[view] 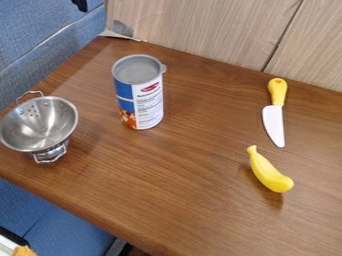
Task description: Move the object in the bottom center of the table
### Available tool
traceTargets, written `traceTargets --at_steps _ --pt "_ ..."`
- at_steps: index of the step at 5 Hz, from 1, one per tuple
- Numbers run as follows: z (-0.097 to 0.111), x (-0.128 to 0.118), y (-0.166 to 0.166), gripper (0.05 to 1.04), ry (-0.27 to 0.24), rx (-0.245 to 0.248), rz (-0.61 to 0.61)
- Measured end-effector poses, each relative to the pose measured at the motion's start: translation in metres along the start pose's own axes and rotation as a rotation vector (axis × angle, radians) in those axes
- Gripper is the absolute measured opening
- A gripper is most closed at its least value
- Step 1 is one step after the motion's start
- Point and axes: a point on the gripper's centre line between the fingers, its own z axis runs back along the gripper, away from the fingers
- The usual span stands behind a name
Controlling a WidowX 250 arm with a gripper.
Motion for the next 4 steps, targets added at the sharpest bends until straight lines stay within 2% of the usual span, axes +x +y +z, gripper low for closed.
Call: traceTargets --at_steps 1,2,3,4 --pt "-0.014 -0.003 0.001 1.001 0.03 0.024 -0.002" --pt "-0.021 -0.005 -0.001 1.001 0.042 0.014 -0.01" --pt "-0.037 -0.012 0.001 1.001 0.066 0.027 0.008" --pt "-0.049 -0.029 -0.002 1.001 0.093 0.041 -0.015"
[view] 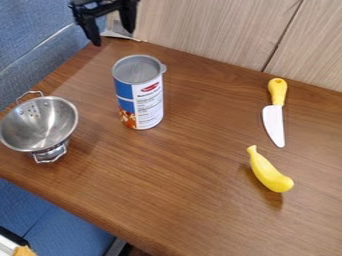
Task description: Move the object in the bottom center of the table
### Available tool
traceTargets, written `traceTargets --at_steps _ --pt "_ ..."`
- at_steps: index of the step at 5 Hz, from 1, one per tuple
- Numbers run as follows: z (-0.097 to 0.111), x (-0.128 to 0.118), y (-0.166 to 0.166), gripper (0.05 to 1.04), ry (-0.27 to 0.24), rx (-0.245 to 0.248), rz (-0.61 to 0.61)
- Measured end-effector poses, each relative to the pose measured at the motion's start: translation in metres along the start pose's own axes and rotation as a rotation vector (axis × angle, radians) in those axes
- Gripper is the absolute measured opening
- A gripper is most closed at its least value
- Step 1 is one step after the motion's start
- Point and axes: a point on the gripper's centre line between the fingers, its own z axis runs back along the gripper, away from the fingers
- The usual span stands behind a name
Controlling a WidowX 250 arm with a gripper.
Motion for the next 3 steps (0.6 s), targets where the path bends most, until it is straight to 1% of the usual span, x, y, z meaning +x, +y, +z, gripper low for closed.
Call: traceTargets --at_steps 1,3 --pt "-0.021 -0.017 0.0 1.001 0.046 0.03 -0.027" --pt "-0.037 -0.044 0.008 1.001 0.102 0.072 -0.081"
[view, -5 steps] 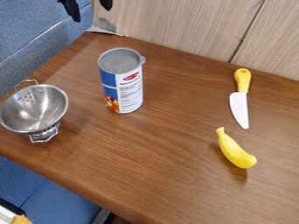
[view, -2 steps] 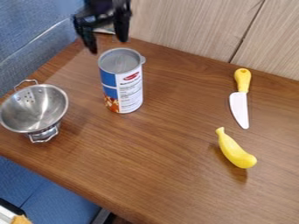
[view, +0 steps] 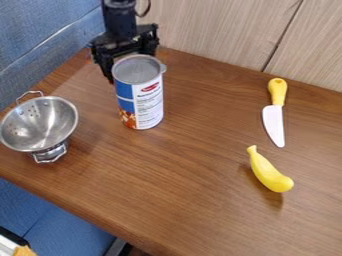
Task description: Move the object in the bottom center of the table
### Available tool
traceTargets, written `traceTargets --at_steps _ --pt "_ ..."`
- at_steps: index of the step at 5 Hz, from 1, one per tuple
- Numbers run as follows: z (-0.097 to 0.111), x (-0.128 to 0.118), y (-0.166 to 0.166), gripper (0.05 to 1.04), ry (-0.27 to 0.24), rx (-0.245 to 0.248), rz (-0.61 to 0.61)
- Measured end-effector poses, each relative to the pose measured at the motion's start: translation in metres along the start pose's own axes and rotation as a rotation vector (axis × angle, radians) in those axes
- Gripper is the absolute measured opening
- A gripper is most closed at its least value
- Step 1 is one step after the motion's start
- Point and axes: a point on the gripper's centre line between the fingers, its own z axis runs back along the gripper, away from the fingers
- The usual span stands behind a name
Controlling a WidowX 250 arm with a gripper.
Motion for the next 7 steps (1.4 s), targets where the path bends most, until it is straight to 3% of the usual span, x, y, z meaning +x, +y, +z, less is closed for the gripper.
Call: traceTargets --at_steps 2,4,7 --pt "0.008 -0.031 0.011 1.001 -0.021 -0.003 -0.07" --pt "0.009 -0.08 0.021 1.001 -0.044 0.0 -0.211" --pt "0.012 -0.137 0.037 1.001 -0.044 0.001 -0.401"
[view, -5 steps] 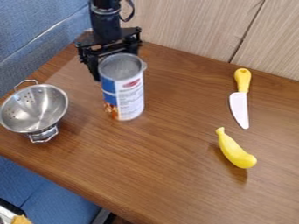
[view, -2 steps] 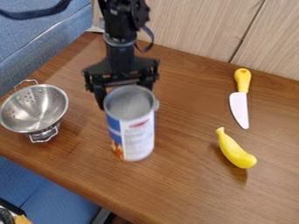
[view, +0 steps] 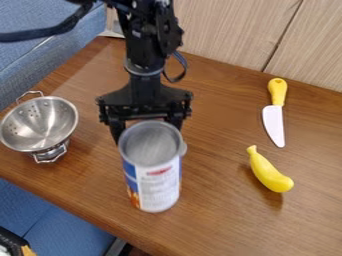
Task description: Move the object in the bottom center of the table
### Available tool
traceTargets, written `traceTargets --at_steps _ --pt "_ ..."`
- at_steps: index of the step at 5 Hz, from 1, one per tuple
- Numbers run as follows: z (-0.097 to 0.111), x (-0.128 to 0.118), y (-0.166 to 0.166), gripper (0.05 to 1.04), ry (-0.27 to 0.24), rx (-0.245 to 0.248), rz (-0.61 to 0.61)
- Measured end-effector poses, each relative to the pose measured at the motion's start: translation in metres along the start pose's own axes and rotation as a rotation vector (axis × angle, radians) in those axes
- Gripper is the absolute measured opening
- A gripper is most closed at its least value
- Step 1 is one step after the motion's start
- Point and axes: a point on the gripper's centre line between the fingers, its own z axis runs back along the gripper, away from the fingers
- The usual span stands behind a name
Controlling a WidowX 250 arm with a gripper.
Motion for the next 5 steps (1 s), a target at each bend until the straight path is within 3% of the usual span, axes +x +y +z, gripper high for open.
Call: traceTargets --at_steps 1,4,5 --pt "0.003 0.002 -0.003 1.001 -0.009 -0.007 0.007" --pt "0.043 0.07 -0.016 1.001 -0.098 -0.101 0.168" --pt "0.043 0.07 -0.016 1.001 -0.098 -0.101 0.17"
